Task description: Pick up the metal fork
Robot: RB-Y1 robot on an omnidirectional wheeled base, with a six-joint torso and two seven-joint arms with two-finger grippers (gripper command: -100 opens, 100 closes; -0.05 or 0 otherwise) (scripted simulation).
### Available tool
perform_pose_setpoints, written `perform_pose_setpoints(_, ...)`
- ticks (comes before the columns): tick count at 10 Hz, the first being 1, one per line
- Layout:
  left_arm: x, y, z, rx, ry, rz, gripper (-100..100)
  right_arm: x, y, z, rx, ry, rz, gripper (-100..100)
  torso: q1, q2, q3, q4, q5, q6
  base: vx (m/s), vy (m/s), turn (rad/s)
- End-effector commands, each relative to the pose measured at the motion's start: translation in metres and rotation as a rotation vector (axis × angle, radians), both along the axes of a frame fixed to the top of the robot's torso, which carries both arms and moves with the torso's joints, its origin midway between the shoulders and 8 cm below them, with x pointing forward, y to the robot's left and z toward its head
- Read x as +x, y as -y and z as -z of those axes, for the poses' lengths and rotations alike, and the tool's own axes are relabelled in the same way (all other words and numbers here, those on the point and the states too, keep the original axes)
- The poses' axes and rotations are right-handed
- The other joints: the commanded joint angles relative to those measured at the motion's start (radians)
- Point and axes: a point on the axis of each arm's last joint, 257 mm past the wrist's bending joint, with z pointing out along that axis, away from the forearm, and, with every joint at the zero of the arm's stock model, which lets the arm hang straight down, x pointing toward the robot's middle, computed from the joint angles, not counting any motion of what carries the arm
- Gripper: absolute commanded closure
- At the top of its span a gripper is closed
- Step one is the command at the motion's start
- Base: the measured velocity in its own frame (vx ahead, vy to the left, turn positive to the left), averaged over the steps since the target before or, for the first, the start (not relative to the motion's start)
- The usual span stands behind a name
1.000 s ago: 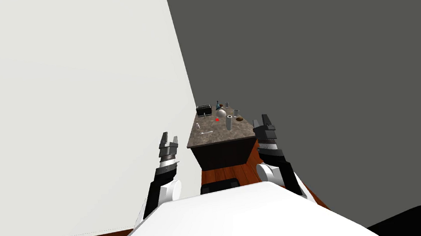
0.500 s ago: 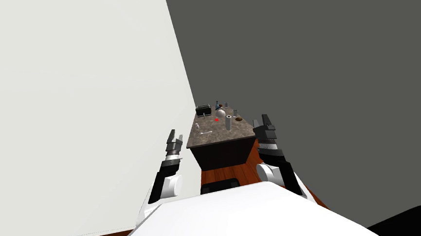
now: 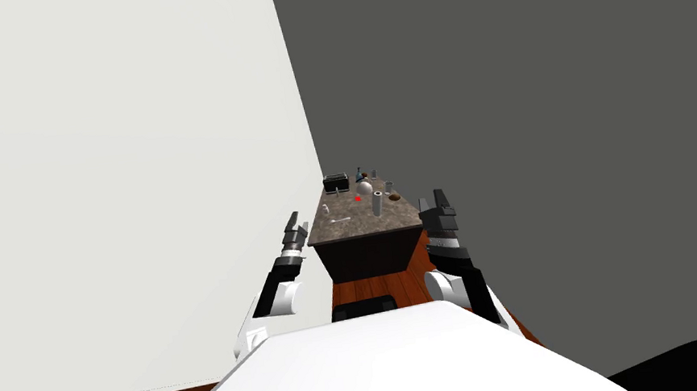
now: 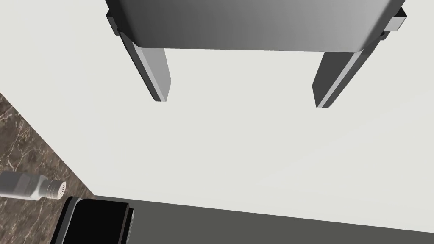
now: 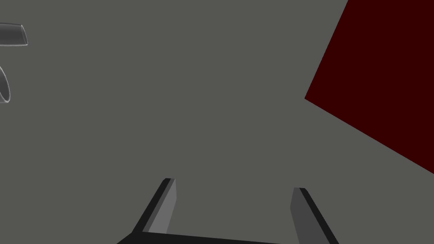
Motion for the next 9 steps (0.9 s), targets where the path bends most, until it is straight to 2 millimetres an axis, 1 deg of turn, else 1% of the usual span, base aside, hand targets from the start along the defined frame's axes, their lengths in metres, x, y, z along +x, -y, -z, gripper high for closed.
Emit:
perform_pose_setpoints(1, 0.014, 0.009, 0.004, 0.001, -0.030, 0.023, -100, 0.000, 0.000, 0.000, 0.000, 0.000, 0.000, 0, 0.000, 0.000, 0.000, 0.000, 0.000, 0.000, 0.001, -0.010, -0.011)
perform_pose_setpoints(2, 0.016, 0.009, 0.010, 0.003, -0.054, 0.023, -100, 0.000, 0.000, 0.000, 0.000, 0.000, 0.000, 0, 0.000, 0.000, 0.000, 0.000, 0.000, 0.000, 0.002, -0.008, -0.009)
perform_pose_setpoints(3, 0.026, 0.016, 0.011, 0.003, -0.067, 0.043, -100, 0.000, 0.000, 0.000, 0.000, 0.000, 0.000, 0, 0.000, 0.000, 0.000, 0.000, 0.000, 0.000, 0.005, -0.009, -0.009)
perform_pose_setpoints(4, 0.027, 0.016, 0.017, 0.005, -0.091, 0.042, -100, 0.000, 0.000, 0.000, 0.000, 0.000, 0.000, 0, 0.000, 0.000, 0.000, 0.000, 0.000, 0.000, 0.005, -0.007, -0.007)
perform_pose_setpoints(5, 0.038, 0.024, 0.018, 0.005, -0.108, 0.062, -100, 0.000, 0.000, 0.000, 0.000, 0.000, 0.000, 0, 0.000, 0.000, 0.000, 0.000, 0.000, 0.000, 0.005, -0.011, -0.009)
perform_pose_setpoints(6, 0.039, 0.023, 0.026, 0.008, -0.137, 0.060, -100, 0.000, 0.000, 0.000, 0.000, 0.000, 0.000, 0, 0.000, 0.000, 0.000, 0.000, 0.000, 0.000, 0.005, -0.010, -0.006)
perform_pose_setpoints(7, 0.040, 0.023, 0.027, 0.009, -0.142, 0.060, -100, 0.000, 0.000, 0.000, 0.000, 0.000, 0.000, 0, 0.000, 0.000, 0.000, 0.000, 0.000, 0.000, 0.000, 0.000, 0.000)
perform_pose_setpoints(8, 0.050, 0.031, 0.030, 0.010, -0.169, 0.078, -100, 0.000, 0.000, 0.000, 0.000, 0.000, 0.000, 0, 0.000, 0.000, 0.000, 0.000, 0.000, 0.000, 0.006, -0.007, -0.005)
perform_pose_setpoints(9, 0.051, 0.031, 0.036, 0.013, -0.190, 0.077, -100, 0.000, 0.000, 0.000, 0.000, 0.000, 0.000, 0, 0.000, 0.000, 0.000, 0.000, 0.000, 0.000, 0.007, -0.007, -0.008)
